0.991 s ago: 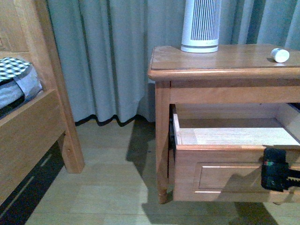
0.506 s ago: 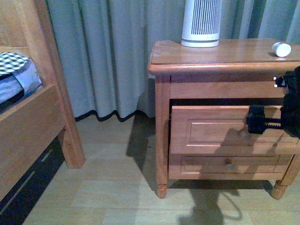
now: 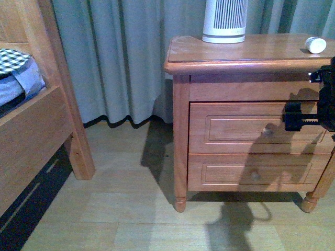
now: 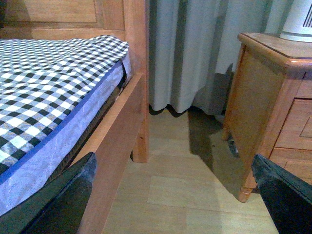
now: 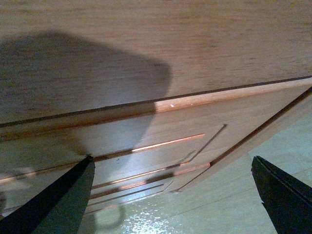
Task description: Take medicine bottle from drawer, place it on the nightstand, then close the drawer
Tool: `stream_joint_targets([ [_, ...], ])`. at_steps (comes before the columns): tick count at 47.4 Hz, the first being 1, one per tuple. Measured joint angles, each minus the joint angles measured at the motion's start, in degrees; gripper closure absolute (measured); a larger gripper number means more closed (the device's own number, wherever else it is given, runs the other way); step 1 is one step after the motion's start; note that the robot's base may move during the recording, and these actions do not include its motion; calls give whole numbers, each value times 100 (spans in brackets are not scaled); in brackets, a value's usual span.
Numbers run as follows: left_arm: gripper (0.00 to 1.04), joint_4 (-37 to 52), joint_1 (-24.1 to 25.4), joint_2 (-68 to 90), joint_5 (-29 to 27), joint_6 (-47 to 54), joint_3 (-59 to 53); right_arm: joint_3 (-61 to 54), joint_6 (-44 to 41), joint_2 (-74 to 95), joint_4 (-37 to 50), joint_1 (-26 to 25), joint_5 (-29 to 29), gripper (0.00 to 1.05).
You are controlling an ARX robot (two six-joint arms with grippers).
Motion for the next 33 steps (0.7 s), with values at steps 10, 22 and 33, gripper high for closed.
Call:
stream_joint_targets([
  [10, 7, 0, 0, 0, 2, 0, 0, -595, 87, -415, 400, -24, -179, 7],
  [22, 7, 0, 0, 0, 2, 0, 0, -3165, 415, -3359, 525, 33, -328, 7],
  [33, 7, 0, 0, 0, 2, 0, 0, -5313, 651, -6784, -505, 33, -275, 7],
])
